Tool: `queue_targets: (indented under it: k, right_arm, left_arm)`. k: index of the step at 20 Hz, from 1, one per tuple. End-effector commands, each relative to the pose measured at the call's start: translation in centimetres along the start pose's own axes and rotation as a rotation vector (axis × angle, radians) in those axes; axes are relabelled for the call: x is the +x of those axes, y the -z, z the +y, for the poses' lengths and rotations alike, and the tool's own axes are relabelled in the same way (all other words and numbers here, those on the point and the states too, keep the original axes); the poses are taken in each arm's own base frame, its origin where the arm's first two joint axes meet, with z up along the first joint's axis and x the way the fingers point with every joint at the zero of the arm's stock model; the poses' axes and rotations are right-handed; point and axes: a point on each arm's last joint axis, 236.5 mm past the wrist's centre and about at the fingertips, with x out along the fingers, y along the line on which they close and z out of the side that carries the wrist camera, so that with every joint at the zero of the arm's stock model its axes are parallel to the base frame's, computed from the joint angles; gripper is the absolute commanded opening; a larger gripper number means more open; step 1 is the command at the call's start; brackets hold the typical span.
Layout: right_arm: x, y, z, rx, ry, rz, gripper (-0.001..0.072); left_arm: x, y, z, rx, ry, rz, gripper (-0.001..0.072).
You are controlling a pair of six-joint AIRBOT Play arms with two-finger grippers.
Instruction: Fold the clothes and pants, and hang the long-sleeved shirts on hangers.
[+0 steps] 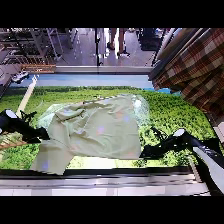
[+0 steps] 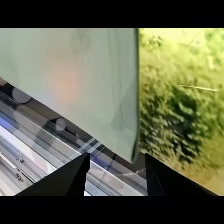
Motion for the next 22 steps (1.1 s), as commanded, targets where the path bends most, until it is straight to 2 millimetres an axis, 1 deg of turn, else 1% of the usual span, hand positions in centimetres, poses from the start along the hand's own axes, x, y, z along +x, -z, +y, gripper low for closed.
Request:
queue_targets:
  k: [1,2,4,5,6,8,9,10,11,12,13,14,15,16,17,18,19,20,21,22]
  right_arm:
    - [1.6,0.2,0.1,-0.024,0.019,0.033,0.0394]
    - [2.2,0.1,0.0,-0.029,0.029,0.039,0.0334]
    - [2.8,-0.7,-0.1,-0.035,0.044,0.012,0.0107]
    - [2.7,-1.1,0.3,-0.030,0.029,-0.006,0.0049]
    - [2.5,-1.3,0.5,-0.033,0.022,-0.008,0.0024]
    - [1.8,-1.4,1.1,-0.059,0.025,-0.019,0.0024]
    - [1.4,-1.4,1.4,-0.078,0.031,-0.031,0.0023]
    - [0.7,-1.4,1.9,-0.102,0.041,-0.046,0.0022]
    - [-0.1,-1.3,2.3,-0.134,0.059,-0.064,0.0022]
    - [-1.3,-1.1,2.9,-0.182,0.087,-0.083,0.0021]
    - [-2.9,-1.0,3.7,-0.233,0.124,-0.105,0.0021]
    - [-5.3,-0.9,4.7,-0.300,0.178,-0.146,0.0020]
    - [-8.1,-1.1,5.9,-0.359,0.247,-0.209,0.0020]
    - [-11.5,-1.4,7.5,-0.429,0.325,-0.297,0.0019]
    - [-15.8,-1.3,9.9,-0.511,0.411,-0.419,0.0019]
    - [-20.6,-0.6,13.0,-0.594,0.492,-0.565,0.0019]
    - [-25.1,0.8,16.3,-0.673,0.561,-0.719,0.0019]
    - [-30.1,3.1,20.2,-0.757,0.630,-0.902,0.0018]
    - [-34.5,5.9,23.9,-0.829,0.683,-1.086,0.0018]
    - [-38.9,9.6,27.8,-0.901,0.724,-1.289,0.0017]
  left_arm:
    - [0.5,0.4,0.5,-0.012,-0.032,0.027,0.0531]
    - [0.5,0.5,0.5,-0.012,-0.030,0.033,0.0432]
    - [0.5,1.2,0.2,-0.012,-0.019,0.063,0.0042]
    - [0.4,1.6,0.0,-0.011,-0.011,0.078,0.0008]
    - [0.3,2.1,-0.2,-0.010,-0.004,0.096,0.0008]
    - [-0.6,2.7,-0.7,0.010,0.001,0.105,0.0007]
    - [-1.3,2.6,-0.9,0.015,-0.004,0.086,0.0007]
    - [-2.3,2.4,-1.5,0.025,0.005,0.055,0.0006]
    - [-3.5,2.2,-2.8,0.051,0.042,0.018,0.0006]
    - [-5.4,1.8,-4.9,0.081,0.108,-0.034,0.0006]
    - [-7.8,1.3,-7.3,0.118,0.187,-0.098,0.0006]
    - [-11.1,0.8,-10.1,0.155,0.279,-0.182,0.0005]
    - [-15.0,0.4,-12.8,0.197,0.359,-0.280,0.0005]
    - [-19.1,0.3,-15.2,0.246,0.426,-0.386,0.0005]
    - [-23.5,0.6,-17.7,0.302,0.496,-0.501,0.0005]
    - [-28.7,1.8,-20.7,0.373,0.586,-0.631,0.0005]
    - [-34.2,3.9,-23.9,0.452,0.695,-0.767,0.0006]
    - [-39.6,6.5,-26.7,0.526,0.809,-0.904,0.0006]
    - [-45.2,10.0,-29.3,0.601,0.938,-1.047,0.0006]
    - [-50.0,13.8,-31.1,0.671,1.047,-1.184,0.0006]
